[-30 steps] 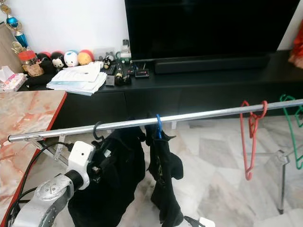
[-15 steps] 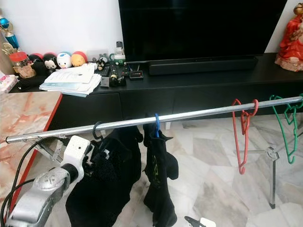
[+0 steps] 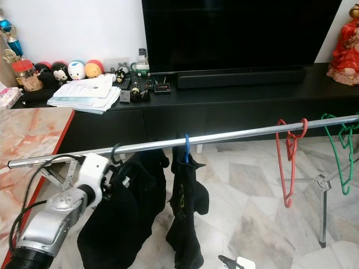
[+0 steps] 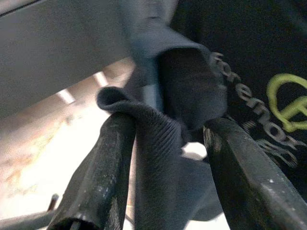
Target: Hang hanger
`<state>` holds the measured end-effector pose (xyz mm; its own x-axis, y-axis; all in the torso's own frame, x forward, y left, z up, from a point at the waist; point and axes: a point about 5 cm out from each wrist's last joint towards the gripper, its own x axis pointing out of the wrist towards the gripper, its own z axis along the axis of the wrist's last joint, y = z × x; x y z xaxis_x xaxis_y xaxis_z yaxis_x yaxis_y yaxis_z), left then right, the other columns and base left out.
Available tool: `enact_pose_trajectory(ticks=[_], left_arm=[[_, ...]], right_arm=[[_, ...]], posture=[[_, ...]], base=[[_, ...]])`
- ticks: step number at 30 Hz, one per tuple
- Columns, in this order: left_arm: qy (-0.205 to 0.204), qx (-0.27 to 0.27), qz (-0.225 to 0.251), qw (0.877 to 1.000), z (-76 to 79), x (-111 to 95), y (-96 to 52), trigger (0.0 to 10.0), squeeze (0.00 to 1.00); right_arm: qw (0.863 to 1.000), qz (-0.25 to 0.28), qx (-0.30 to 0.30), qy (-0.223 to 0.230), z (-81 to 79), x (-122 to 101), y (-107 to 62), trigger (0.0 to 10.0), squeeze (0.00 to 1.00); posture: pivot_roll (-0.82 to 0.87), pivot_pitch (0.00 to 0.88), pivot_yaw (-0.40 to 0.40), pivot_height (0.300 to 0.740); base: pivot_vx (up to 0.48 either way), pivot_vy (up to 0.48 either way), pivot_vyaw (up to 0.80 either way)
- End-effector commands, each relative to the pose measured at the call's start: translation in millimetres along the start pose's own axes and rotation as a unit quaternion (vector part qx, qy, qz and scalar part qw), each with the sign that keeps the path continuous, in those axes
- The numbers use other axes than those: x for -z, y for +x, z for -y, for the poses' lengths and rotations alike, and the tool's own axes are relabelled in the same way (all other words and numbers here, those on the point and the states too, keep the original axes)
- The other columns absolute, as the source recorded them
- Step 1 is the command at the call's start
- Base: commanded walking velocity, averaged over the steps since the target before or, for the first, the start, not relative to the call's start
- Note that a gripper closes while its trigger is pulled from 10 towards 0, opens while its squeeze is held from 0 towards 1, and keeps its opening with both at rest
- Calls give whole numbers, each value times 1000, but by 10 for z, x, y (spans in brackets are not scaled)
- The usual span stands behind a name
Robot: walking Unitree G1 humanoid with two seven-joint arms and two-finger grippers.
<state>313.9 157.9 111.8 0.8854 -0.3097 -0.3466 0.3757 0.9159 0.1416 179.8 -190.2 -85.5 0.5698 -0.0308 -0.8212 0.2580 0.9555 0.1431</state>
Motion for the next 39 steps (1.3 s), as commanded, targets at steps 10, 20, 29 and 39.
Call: enact_pose_trajectory(ticks=[10, 20, 29, 39], left_arm=[[18, -37, -25, 999, 57, -14, 163, 10000, 0], [26, -50, -36, 998, 127, -40, 333, 9804, 0], [18, -67, -43, 997, 120, -27, 394, 0, 0], [35, -53, -47, 997, 153, 7, 395, 0, 0]], right_arm=[[1000, 1, -5, 2, 0, 4, -2, 10000, 0], [1000, 1, -5, 2, 1, 7, -2, 10000, 0], [1000, -1, -7, 0, 6, 10, -3, 10000, 0], [1000, -3, -7, -4, 27, 4, -5, 10000, 0]], posture=[[76, 73, 25, 740], [64, 61, 28, 740], [62, 47, 25, 740], [67, 49, 14, 740]], base=[[0, 0, 0], [0, 0, 0], [0, 0, 0], [0, 0, 0]])
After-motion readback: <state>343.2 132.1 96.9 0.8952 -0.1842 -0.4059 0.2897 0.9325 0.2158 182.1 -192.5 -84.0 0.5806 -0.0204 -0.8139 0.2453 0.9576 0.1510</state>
